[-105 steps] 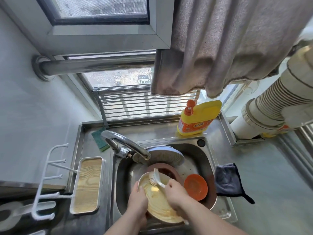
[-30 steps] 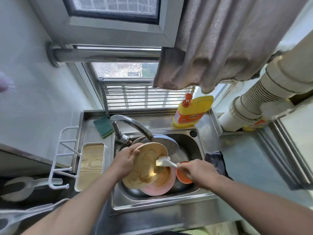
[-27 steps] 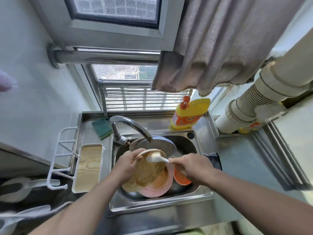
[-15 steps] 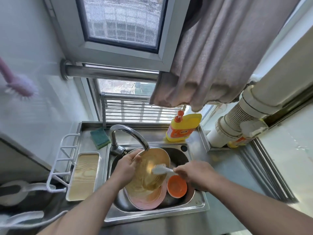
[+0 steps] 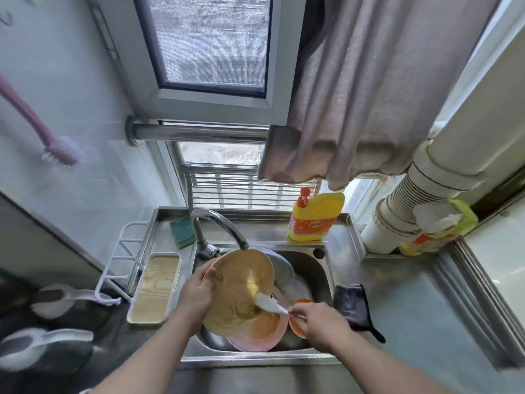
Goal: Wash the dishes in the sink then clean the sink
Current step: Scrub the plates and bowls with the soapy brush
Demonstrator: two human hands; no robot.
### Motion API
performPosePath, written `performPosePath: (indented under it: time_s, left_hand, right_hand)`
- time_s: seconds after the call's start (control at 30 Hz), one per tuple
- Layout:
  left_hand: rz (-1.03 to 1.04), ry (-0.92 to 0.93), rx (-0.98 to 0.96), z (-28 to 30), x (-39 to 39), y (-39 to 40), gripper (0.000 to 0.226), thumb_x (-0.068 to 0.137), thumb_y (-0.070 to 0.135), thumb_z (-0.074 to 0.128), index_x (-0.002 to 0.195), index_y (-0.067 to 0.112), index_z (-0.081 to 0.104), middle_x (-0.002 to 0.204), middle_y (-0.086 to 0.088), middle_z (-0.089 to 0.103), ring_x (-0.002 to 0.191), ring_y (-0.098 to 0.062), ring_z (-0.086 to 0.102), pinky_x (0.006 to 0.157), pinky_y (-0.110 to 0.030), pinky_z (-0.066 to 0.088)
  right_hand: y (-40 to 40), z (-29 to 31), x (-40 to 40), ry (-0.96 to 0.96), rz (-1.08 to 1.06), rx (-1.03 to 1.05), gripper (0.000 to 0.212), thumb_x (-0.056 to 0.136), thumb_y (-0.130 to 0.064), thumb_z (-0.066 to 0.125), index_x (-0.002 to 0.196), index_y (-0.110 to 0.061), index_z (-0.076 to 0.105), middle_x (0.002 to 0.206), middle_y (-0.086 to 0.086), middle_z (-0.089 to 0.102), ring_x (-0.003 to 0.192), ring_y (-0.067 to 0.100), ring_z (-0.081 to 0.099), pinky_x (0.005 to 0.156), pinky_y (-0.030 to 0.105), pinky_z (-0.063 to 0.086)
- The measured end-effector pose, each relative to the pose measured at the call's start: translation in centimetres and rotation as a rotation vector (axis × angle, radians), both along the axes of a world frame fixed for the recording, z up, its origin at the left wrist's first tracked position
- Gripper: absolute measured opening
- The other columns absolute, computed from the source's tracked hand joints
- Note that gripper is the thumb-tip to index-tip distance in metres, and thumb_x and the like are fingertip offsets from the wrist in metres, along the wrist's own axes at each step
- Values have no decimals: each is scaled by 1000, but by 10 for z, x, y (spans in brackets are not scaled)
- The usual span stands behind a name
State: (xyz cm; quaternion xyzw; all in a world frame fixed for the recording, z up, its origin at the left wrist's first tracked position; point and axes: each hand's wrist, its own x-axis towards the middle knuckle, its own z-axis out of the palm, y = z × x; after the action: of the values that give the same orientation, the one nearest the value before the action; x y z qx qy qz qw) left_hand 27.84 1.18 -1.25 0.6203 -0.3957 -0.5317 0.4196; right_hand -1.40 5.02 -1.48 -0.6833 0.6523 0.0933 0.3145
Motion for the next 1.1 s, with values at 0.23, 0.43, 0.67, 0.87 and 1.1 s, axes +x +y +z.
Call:
performPosePath:
  time_s: [0.23,0.43,0.67,0.87,1.1]
  left_hand:
    - [337,275,79,4,-28,30,17,101,3,64,109,17,70,103,-8,80,87,-26,77,70,-39,66]
    - [452,519,153,-9,-38,34,37,99,17,65,135,8,60,120,-16,76,107,-34,74,77,-48,65]
    - [356,794,506,-30,-62,31,33,106,29,52,139,28,56,140,-28,62,118,-58,62,79,-78,50]
    - [186,910,532,-32,-73,-11,63,98,36,58,156,16,42,148,-32,53,134,-59,51,110,-74,36]
    - [-20,911,578,-33,-78,-43,68,103,56,47,147,4,50,137,-31,63,117,-51,67,83,-60,54]
  right_hand:
    - [7,8,-8,-65,21,1,33,101,-54,46,132,-53,56,129,-8,69,117,22,66,90,36,54]
    - [-30,50,-22,-7,107,-100,28,100,-48,39,124,-49,52,120,-4,71,106,29,67,87,42,56]
    - [4,35,-27,-5,124,42,31,102,-51,45,131,-50,57,131,-10,67,119,22,64,92,37,51]
    - [-34,72,-66,169,-35,-77,36,101,-53,42,134,-51,55,126,-12,69,112,20,66,85,34,54]
    - [-26,65,3,-27,-21,-15,32,97,-64,46,128,-58,51,122,-17,70,110,14,65,88,39,55]
